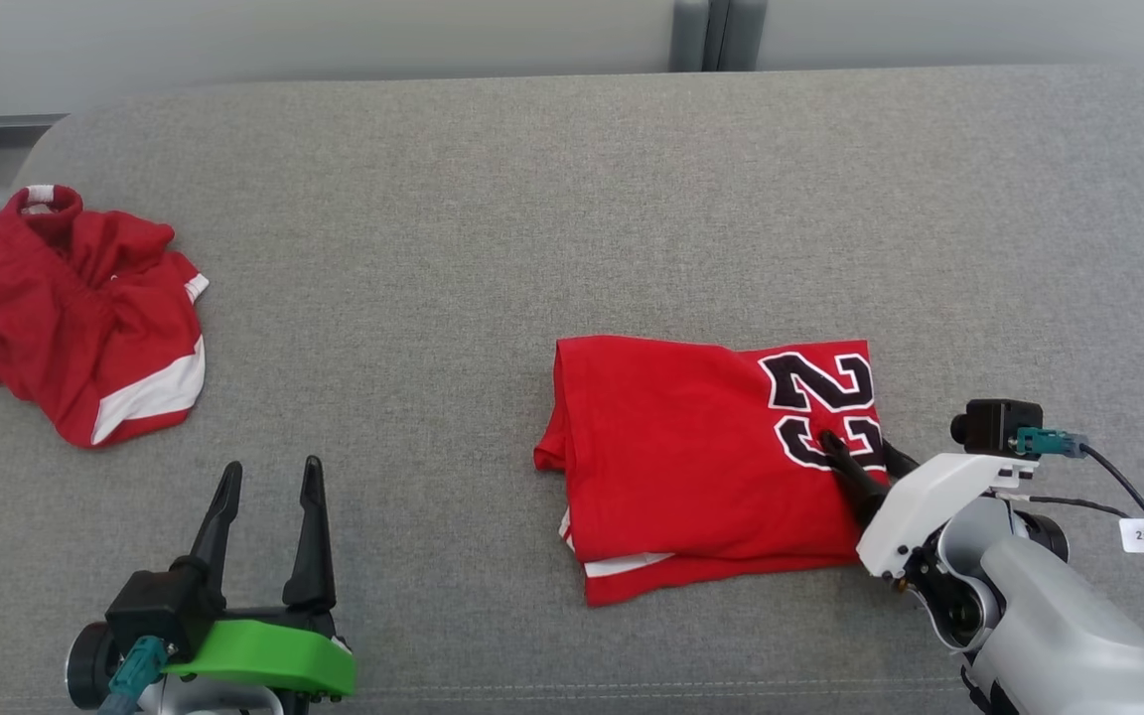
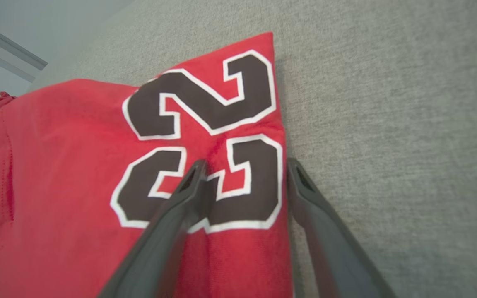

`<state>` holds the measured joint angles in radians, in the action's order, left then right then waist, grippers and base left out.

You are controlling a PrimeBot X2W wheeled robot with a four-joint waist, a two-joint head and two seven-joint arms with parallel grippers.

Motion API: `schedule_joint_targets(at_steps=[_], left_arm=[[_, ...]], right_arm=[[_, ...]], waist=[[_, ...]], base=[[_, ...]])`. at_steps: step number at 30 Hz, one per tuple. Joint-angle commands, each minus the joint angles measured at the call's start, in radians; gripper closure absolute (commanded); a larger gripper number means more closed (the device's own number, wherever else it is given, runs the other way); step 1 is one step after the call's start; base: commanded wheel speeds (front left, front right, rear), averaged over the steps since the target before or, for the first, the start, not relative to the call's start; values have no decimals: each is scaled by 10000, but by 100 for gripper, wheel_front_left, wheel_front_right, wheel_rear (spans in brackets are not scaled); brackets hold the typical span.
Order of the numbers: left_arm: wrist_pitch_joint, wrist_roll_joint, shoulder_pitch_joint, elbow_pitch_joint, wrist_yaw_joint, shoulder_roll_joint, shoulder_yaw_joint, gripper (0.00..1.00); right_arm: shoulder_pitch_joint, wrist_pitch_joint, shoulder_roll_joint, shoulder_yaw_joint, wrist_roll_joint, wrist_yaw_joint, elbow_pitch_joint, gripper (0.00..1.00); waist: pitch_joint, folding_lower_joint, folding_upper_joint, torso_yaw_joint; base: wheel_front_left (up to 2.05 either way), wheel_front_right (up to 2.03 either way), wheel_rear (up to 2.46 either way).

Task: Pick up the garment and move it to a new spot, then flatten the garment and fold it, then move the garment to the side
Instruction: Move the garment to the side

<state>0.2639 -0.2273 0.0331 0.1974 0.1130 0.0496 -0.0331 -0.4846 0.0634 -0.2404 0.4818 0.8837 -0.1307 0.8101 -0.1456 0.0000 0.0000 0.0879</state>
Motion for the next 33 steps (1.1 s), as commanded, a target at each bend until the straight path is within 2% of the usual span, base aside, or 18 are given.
schedule_joint_targets(at_steps=[1,14,22,33], left_arm=[[-1,-27,143,8,-76,18,32,0],[-2,-21,165,16,-67,18,143,0],[-2,83,118,-126,-60,18,239,0],[-2,575,646,-457,97,160,481,0]], right_arm=[[-34,-38,14,93,97,0,124,100],[-555,704,-386,431,417,0,6,100],[-1584,832,-894,498,450,0,-23,100],[-3822,1105,-2220,64,312,0,687,100]], waist=[[-7,0,0,1],[22,0,0,-183],[-127,0,0,-446],[-1413,0,0,-850]], base=[[0,0,0],[0,0,0],[0,0,0],[0,0,0]])
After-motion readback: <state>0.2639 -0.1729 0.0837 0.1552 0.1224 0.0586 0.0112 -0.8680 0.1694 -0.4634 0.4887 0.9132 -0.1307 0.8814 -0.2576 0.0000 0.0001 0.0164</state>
